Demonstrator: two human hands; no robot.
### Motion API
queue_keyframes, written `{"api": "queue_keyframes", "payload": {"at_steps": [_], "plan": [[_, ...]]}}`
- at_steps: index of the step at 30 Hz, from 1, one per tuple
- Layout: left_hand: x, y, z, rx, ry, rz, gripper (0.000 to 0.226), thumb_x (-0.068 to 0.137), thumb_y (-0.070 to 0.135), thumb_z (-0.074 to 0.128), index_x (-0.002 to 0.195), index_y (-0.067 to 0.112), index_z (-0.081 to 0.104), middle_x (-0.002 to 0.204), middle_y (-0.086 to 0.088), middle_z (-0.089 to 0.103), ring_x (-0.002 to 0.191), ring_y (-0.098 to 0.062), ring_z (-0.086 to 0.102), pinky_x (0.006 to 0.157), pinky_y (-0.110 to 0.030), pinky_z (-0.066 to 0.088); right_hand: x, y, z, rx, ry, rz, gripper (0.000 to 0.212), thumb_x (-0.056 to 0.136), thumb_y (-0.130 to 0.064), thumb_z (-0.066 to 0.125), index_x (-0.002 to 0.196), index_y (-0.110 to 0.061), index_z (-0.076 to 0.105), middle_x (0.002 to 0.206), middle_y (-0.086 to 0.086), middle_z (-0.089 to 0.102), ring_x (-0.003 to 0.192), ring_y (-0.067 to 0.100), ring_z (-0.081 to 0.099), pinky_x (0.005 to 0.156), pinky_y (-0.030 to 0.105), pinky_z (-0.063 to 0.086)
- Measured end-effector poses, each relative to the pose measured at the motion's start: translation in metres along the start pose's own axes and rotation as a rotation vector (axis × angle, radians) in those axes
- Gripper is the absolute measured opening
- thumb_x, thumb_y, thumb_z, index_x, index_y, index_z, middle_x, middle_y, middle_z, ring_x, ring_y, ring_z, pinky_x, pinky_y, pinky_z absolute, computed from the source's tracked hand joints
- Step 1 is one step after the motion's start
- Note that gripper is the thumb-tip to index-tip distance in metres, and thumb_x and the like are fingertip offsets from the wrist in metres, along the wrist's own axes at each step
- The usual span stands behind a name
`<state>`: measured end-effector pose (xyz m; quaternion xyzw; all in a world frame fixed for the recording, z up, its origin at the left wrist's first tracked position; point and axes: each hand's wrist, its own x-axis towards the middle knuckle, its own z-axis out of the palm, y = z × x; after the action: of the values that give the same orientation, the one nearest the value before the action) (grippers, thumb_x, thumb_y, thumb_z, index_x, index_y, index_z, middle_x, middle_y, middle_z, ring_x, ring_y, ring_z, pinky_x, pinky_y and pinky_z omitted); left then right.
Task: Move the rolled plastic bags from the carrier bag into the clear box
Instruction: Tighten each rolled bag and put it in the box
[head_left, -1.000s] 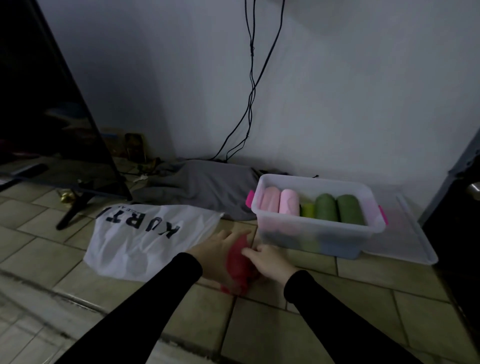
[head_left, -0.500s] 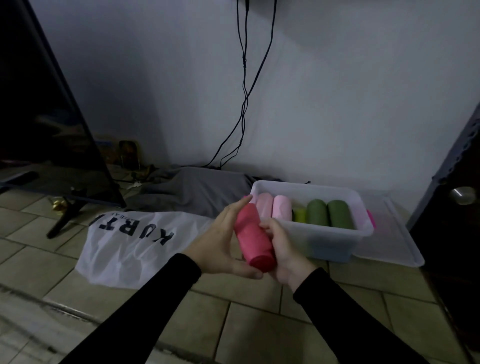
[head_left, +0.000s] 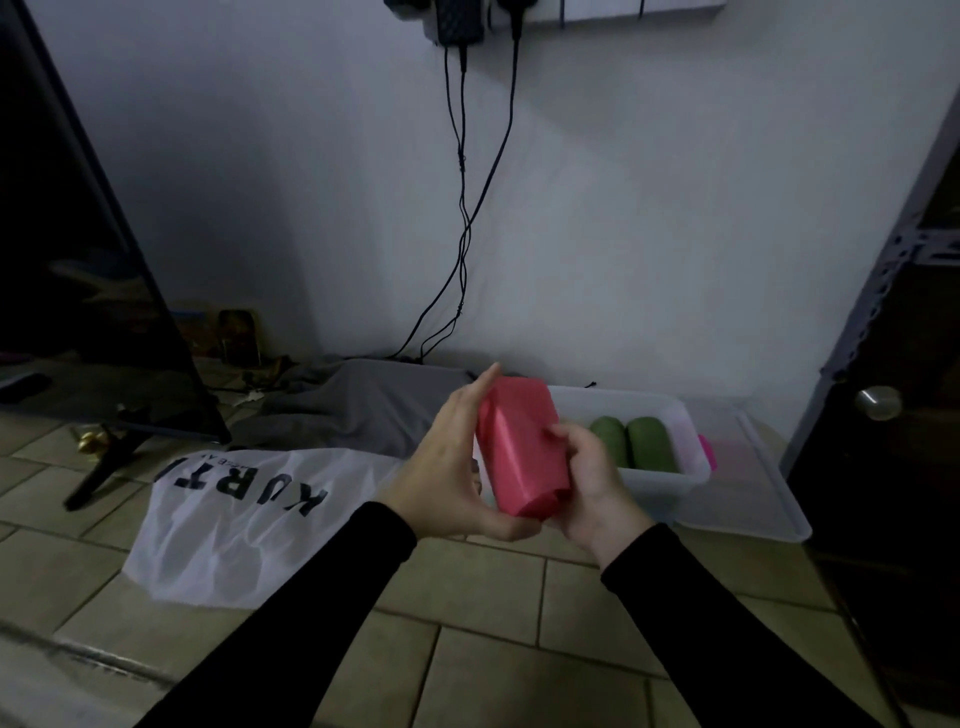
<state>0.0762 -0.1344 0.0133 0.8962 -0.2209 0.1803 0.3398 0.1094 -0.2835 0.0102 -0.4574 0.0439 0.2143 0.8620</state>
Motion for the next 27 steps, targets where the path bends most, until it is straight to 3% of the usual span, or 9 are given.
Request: {"api": "queue_keyframes", "payload": {"at_steps": [4, 9, 12, 15, 20, 21, 23, 25, 27], "plan": [[0.004, -0.005, 0.002, 0.123, -0.039, -0.059, 0.141, 0.043, 0.065, 0.080, 0.152, 0.015, 0.004, 0.145, 0.007, 0.027, 0.135, -0.009, 0.030, 0.113, -0.029, 0.031, 0.005, -0.024, -0.009, -0.058, 0.158, -0.084, 0.027, 0.092, -0.033, 0.056, 0.103, -0.010, 0.063, 0.084, 0.005, 0.068, 0.075, 0.018, 0.061, 0.063, 0.029, 0.047], [0.009, -0.009, 0.010, 0.196, -0.007, -0.124, 0.140, 0.042, 0.068, 0.081, 0.149, 0.007, 0.014, 0.148, 0.001, 0.027, 0.138, -0.013, 0.029, 0.114, -0.036, 0.032, 0.008, -0.046, -0.023, -0.249, 0.248, -0.364, 0.030, 0.086, -0.040, 0.064, 0.099, -0.012, 0.069, 0.098, 0.006, 0.071, 0.086, 0.020, 0.066, 0.073, 0.031, 0.053], [0.010, -0.012, 0.016, 0.254, 0.007, -0.133, 0.134, 0.043, 0.070, 0.076, 0.147, 0.006, 0.020, 0.144, -0.003, 0.030, 0.136, -0.017, 0.030, 0.112, -0.040, 0.033, 0.006, -0.048, -0.026, -0.402, 0.316, -0.550, 0.022, 0.087, -0.041, 0.064, 0.081, -0.021, 0.071, 0.087, -0.001, 0.072, 0.087, 0.018, 0.066, 0.081, 0.034, 0.052], [0.014, -0.013, 0.016, 0.262, 0.004, -0.140, 0.133, 0.043, 0.071, 0.073, 0.147, 0.006, 0.021, 0.144, -0.004, 0.029, 0.136, -0.018, 0.028, 0.113, -0.041, 0.032, 0.004, -0.055, -0.027, -0.463, 0.370, -0.675, 0.024, 0.091, -0.034, 0.061, 0.071, -0.022, 0.067, 0.073, -0.006, 0.065, 0.072, 0.010, 0.058, 0.067, 0.026, 0.046], [0.025, -0.001, 0.009, 0.197, 0.030, -0.122, 0.133, 0.043, 0.069, 0.076, 0.148, 0.008, 0.022, 0.146, -0.001, 0.029, 0.138, -0.016, 0.028, 0.114, -0.037, 0.031, 0.011, -0.069, -0.038, -0.374, 0.448, -0.705, 0.017, 0.090, -0.030, 0.063, 0.076, -0.025, 0.069, 0.080, -0.005, 0.067, 0.079, 0.010, 0.060, 0.075, 0.027, 0.047], [0.026, 0.002, 0.007, 0.173, 0.028, -0.128, 0.133, 0.042, 0.068, 0.078, 0.148, 0.010, 0.022, 0.145, 0.002, 0.029, 0.137, -0.013, 0.030, 0.114, -0.035, 0.032, 0.013, -0.071, -0.041, -0.363, 0.454, -0.694, 0.012, 0.090, -0.030, 0.064, 0.083, -0.023, 0.071, 0.084, -0.006, 0.069, 0.082, 0.009, 0.061, 0.078, 0.026, 0.049], [0.029, 0.010, 0.005, 0.130, 0.025, -0.145, 0.130, 0.041, 0.067, 0.078, 0.146, 0.013, 0.024, 0.141, 0.010, 0.032, 0.131, -0.007, 0.035, 0.110, -0.032, 0.037, 0.015, -0.072, -0.046, -0.329, 0.471, -0.658, 0.022, 0.088, -0.029, 0.066, 0.102, -0.013, 0.073, 0.095, -0.002, 0.071, 0.088, 0.009, 0.063, 0.085, 0.027, 0.051], [0.032, 0.018, 0.004, 0.107, 0.028, -0.156, 0.128, 0.040, 0.067, 0.077, 0.146, 0.015, 0.026, 0.138, 0.013, 0.034, 0.127, -0.004, 0.038, 0.107, -0.030, 0.039, 0.018, -0.070, -0.054, -0.304, 0.498, -0.606, 0.029, 0.088, -0.028, 0.066, 0.107, -0.007, 0.071, 0.094, -0.001, 0.070, 0.085, 0.009, 0.063, 0.082, 0.025, 0.050], [0.035, 0.025, 0.004, 0.102, 0.053, -0.133, 0.128, 0.039, 0.067, 0.075, 0.145, 0.014, 0.028, 0.140, 0.012, 0.034, 0.127, -0.005, 0.038, 0.106, -0.029, 0.040, 0.023, -0.064, -0.062, -0.348, 0.526, -0.556, 0.023, 0.089, -0.028, 0.065, 0.099, -0.009, 0.073, 0.083, -0.003, 0.068, 0.075, 0.008, 0.061, 0.070, 0.020, 0.049]]}}
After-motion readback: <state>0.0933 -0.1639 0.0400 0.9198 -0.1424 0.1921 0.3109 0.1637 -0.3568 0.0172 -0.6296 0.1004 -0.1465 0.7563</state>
